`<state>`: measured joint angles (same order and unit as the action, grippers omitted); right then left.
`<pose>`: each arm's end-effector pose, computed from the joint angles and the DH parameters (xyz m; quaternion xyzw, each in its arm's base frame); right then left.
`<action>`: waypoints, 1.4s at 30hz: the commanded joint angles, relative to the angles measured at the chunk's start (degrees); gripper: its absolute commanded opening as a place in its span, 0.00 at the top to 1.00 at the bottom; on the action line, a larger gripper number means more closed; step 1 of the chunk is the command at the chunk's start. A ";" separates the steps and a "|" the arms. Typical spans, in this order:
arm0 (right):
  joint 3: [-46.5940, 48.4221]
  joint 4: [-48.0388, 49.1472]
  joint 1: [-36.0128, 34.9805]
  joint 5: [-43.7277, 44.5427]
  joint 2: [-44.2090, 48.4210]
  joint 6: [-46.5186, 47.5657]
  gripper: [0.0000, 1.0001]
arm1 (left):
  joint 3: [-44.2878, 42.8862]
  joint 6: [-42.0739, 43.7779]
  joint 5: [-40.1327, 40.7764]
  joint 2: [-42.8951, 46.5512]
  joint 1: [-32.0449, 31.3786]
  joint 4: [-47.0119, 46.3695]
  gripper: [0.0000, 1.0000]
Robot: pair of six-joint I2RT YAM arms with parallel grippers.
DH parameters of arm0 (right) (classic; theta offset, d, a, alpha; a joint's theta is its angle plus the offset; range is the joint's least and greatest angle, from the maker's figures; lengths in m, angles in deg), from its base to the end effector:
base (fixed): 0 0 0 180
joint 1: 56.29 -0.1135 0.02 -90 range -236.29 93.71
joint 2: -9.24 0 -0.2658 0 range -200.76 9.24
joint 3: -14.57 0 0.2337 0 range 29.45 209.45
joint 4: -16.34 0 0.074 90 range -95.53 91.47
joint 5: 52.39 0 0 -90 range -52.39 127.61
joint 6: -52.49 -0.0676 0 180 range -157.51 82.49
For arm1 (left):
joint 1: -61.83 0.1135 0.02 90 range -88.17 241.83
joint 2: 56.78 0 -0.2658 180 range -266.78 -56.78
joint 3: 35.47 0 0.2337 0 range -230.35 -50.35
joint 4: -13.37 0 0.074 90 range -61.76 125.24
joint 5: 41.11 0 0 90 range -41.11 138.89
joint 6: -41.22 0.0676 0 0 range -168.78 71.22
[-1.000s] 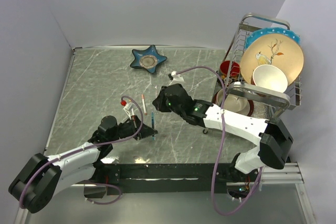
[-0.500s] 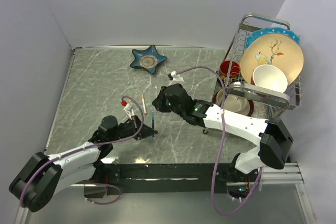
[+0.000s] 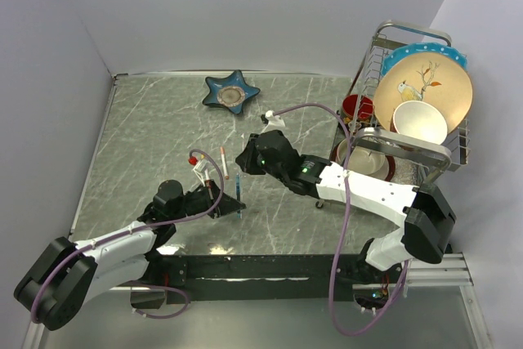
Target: Insert the pens into the pen caps
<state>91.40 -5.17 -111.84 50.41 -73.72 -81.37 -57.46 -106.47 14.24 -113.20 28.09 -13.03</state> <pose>0.2068 0.2750 0.2874 -0.0292 0.8517 0.3307 0.4055 0.1400 -0.1398 0.1847 0.0415 0.7455 -0.6052 0.2762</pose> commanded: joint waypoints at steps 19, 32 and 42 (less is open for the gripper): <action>3.35 0.75 -1.14 2.05 -1.07 0.17 0.92 | -2.29 2.14 -1.29 0.79 -0.28 -1.00 0.99; 3.70 -0.05 -1.23 2.06 -0.98 0.61 0.92 | -2.20 2.06 -0.42 4.38 -0.28 1.72 0.99; 2.56 0.48 -1.75 0.91 -0.27 0.26 0.92 | -2.29 3.02 1.08 7.82 -0.28 5.94 0.99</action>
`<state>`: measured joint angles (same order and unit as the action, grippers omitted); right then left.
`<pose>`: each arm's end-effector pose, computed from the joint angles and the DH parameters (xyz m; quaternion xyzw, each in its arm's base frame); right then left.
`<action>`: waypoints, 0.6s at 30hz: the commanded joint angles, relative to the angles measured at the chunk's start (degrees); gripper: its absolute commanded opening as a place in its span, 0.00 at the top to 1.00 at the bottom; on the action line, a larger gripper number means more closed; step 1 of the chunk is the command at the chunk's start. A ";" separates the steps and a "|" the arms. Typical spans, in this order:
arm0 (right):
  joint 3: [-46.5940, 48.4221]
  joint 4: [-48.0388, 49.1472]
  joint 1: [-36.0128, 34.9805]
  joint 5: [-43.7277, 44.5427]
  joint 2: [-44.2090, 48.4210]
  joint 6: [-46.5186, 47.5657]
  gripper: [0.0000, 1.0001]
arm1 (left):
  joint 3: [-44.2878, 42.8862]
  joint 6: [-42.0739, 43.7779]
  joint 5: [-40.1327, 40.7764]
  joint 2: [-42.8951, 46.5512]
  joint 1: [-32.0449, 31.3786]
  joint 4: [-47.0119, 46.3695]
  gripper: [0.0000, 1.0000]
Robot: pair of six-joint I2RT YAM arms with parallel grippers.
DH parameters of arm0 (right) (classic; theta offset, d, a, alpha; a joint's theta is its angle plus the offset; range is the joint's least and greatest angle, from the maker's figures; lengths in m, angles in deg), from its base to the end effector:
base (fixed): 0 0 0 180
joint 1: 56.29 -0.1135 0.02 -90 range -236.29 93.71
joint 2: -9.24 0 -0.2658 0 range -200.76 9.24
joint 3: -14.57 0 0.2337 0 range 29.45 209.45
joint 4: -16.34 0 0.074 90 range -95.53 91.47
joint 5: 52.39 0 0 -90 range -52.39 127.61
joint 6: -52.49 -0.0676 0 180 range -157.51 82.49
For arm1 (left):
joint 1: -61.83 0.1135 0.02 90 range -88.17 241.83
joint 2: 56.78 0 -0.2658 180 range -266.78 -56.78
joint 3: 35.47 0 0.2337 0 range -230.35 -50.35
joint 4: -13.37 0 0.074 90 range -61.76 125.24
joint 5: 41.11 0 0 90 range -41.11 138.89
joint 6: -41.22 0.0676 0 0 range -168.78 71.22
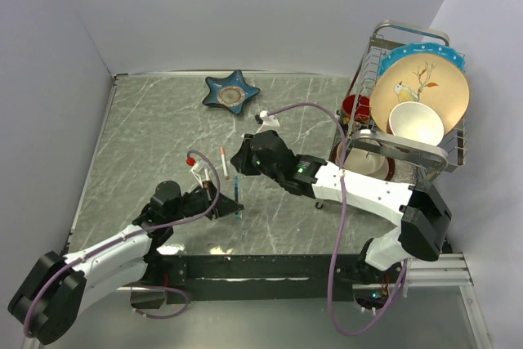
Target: Insert the pens into the pen caps
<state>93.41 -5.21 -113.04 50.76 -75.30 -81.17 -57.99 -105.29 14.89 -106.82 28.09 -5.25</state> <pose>0.2056 0.2856 0.2909 -0.0375 0.8494 0.3348 0.4062 0.1329 -0.1342 0.1891 0.0429 0.7499 -0.5973 0.2812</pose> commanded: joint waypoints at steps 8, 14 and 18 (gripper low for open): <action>0.81 0.26 -0.99 2.06 2.27 0.06 0.92 | -2.03 2.37 0.51 3.28 -0.28 0.44 0.99; 2.39 -0.18 -0.90 3.11 2.18 0.24 0.92 | -0.98 2.28 -0.10 3.20 -0.28 -0.34 0.99; 3.36 -0.53 -0.90 3.03 1.65 0.42 0.92 | -0.89 2.28 -0.72 2.67 -0.28 -1.04 0.99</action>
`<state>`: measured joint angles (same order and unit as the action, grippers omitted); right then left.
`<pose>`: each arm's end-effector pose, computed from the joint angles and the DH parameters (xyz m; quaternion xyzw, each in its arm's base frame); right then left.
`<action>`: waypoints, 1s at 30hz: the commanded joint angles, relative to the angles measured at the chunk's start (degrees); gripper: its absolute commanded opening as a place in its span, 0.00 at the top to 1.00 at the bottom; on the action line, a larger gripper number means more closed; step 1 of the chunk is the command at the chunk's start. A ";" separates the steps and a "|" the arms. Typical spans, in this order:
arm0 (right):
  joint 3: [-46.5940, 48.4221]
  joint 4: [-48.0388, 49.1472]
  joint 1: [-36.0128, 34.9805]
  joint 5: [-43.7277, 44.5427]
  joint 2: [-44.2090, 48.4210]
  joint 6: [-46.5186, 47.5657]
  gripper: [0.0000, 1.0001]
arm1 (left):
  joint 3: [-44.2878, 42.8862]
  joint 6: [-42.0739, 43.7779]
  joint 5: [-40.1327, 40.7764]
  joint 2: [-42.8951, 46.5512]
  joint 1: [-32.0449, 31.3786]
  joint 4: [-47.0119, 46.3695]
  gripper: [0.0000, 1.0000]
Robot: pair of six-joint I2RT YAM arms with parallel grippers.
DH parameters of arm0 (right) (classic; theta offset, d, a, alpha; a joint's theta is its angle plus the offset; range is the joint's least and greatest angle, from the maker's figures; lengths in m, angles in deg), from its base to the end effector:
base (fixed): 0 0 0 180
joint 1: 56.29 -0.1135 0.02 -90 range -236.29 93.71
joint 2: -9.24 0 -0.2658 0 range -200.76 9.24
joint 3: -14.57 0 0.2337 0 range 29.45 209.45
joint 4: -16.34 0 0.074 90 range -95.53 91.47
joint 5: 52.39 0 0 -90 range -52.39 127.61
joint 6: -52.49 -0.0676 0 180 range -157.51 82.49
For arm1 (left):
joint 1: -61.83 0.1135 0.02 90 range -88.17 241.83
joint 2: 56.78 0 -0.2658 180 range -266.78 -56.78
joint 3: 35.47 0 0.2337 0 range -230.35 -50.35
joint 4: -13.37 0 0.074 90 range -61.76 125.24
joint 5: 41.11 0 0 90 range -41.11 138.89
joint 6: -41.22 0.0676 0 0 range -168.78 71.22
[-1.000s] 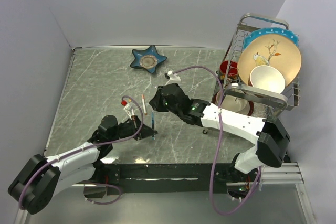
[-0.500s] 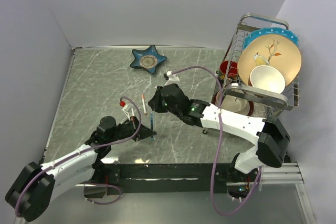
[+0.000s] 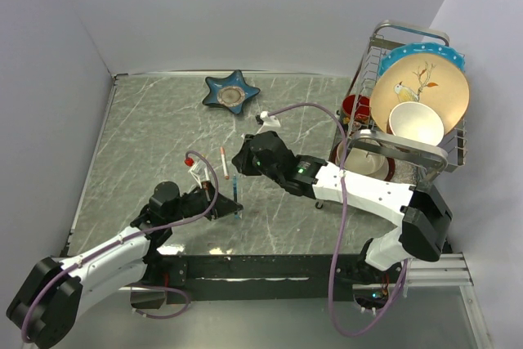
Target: Insert the pens into the pen caps
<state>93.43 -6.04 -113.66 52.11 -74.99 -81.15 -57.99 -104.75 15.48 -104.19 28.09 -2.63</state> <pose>0.2026 0.2851 0.2912 -0.0367 0.8509 0.3270 0.4095 0.1298 -0.1315 0.1907 0.0431 0.7501 -0.5940 0.2874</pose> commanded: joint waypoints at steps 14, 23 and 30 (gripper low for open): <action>3.34 0.65 -0.38 1.23 0.99 0.13 0.92 | -2.03 2.44 -1.66 0.22 -0.28 -2.70 0.99; 4.39 0.57 -0.38 0.79 0.29 0.13 0.92 | -2.20 2.62 -2.19 -0.22 -0.28 -2.79 0.99; 4.83 0.21 -0.29 0.53 0.29 0.48 0.92 | -3.17 3.32 -2.19 -0.66 -0.28 -1.74 0.99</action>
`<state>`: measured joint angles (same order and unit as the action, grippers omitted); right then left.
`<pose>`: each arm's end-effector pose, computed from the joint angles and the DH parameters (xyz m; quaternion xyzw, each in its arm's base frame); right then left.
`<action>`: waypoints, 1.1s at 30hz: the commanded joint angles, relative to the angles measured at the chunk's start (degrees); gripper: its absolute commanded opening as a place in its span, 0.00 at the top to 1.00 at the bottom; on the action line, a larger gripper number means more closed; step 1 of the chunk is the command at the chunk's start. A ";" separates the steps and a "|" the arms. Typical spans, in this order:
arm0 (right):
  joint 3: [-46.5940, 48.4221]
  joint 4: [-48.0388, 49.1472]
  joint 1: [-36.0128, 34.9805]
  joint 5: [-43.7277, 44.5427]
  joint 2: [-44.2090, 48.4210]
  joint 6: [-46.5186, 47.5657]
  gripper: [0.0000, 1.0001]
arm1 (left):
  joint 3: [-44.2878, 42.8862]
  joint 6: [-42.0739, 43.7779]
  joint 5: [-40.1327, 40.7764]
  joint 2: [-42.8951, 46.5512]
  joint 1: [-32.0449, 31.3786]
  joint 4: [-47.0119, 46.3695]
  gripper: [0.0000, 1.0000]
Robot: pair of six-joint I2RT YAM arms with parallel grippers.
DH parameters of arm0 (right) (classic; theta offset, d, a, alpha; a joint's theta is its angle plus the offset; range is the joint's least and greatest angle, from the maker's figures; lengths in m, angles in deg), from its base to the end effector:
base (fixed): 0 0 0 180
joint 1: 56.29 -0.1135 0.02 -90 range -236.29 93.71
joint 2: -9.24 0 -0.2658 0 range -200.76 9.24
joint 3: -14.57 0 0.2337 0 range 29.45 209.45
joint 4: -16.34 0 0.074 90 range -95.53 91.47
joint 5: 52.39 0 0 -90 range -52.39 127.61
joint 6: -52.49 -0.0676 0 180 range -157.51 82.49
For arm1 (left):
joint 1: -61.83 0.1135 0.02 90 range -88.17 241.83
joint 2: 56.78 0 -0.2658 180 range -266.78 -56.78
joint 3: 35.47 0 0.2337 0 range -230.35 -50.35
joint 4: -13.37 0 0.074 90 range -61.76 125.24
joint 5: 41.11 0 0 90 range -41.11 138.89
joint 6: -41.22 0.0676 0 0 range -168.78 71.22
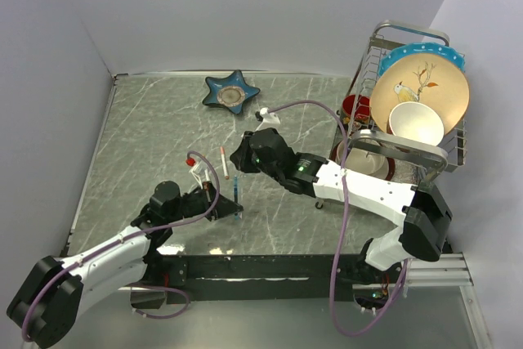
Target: Insert the pens into the pen caps
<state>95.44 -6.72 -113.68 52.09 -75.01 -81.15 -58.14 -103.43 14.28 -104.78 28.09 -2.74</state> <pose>0.2037 0.2870 0.3021 -0.0351 0.8452 0.3351 0.4149 0.1295 -0.1326 0.1903 0.0576 0.7501 -0.5937 0.2856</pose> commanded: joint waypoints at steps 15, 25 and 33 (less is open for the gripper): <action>1.15 0.80 -0.45 1.25 1.63 0.83 0.92 | -3.63 2.97 0.16 3.27 -0.28 2.33 0.99; -0.25 1.33 -0.71 0.90 2.51 0.48 0.92 | -3.90 2.71 0.95 2.48 -0.28 2.15 0.99; -2.62 2.73 -0.89 0.72 3.74 -0.22 0.92 | -4.95 3.15 1.56 1.43 -0.28 2.51 0.99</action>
<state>94.20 -6.39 -114.03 52.09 -74.57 -81.06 -60.11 -101.80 15.22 -102.93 28.09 0.78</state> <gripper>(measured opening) 0.241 0.069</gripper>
